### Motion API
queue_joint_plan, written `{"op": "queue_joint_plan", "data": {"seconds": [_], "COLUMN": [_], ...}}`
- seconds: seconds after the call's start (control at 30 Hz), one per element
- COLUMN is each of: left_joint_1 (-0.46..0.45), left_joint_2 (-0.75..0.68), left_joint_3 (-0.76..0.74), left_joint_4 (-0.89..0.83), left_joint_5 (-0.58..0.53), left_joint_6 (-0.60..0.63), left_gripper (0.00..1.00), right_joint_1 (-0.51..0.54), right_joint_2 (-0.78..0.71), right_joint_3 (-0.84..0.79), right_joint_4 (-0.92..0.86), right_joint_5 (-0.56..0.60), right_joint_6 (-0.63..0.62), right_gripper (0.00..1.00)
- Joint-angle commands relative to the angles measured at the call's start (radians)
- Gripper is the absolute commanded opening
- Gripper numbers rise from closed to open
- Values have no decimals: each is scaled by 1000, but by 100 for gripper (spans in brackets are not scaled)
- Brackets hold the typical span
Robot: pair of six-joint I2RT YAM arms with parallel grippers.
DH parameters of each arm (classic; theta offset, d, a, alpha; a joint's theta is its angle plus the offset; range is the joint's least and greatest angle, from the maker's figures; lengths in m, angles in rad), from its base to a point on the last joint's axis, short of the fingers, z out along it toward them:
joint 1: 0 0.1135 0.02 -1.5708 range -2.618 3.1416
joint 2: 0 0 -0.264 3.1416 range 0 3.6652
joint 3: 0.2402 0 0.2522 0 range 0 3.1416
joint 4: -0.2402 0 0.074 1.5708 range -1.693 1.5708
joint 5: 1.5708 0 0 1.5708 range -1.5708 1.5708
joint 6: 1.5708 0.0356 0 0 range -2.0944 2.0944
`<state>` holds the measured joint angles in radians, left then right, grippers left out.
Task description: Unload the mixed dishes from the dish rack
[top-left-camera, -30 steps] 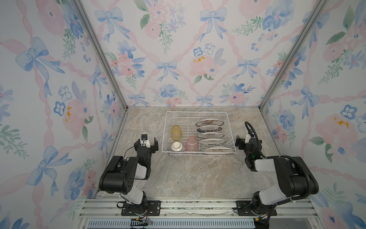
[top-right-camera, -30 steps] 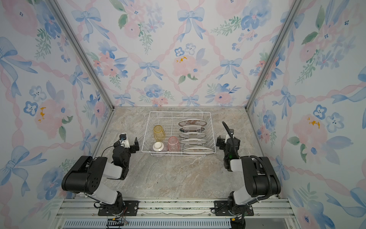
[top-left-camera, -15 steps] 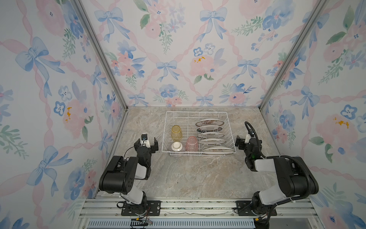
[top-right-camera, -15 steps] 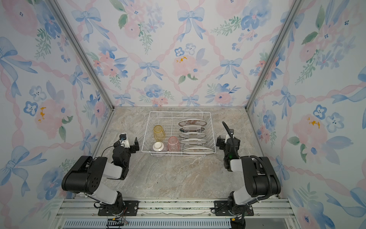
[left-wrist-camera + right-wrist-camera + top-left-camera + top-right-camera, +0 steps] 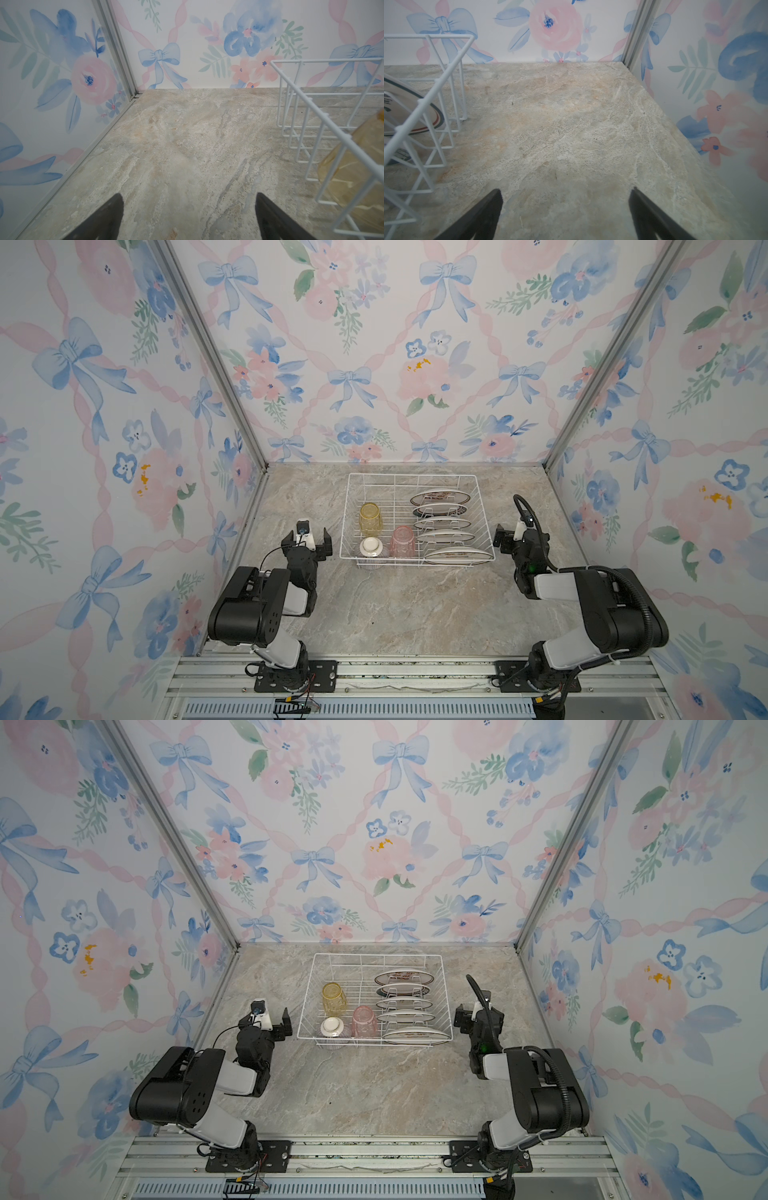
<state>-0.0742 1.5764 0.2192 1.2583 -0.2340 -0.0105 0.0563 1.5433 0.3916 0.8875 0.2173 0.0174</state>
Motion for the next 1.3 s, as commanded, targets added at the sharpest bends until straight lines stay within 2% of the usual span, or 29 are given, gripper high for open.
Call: {"op": "queue_joint_plan", "data": {"seconds": [0.0,0.6,0.73,1.27], "left_joint_1": [1,1,1,21], "left_joint_2": [0,0,-4,-3], "left_joint_3": [8,8,2,17], "left_joint_4": [-1,-3,-1,-26], "left_joint_5": [13,15,100,139], "left_joint_6": [-2,-2,26,17], "left_gripper": [98,98,98,98], "right_joint_1": [9,10,10,11], "right_joint_2": [4,4,4,4], "right_joint_3": [-5,-5,-5,-6], "right_joint_4": [28,27,27,28], "right_joint_5": [-4,-4,-4,-4], "right_joint_6": [-2,-4,-3,-3], "right_gripper": [97,97,97,97]}}
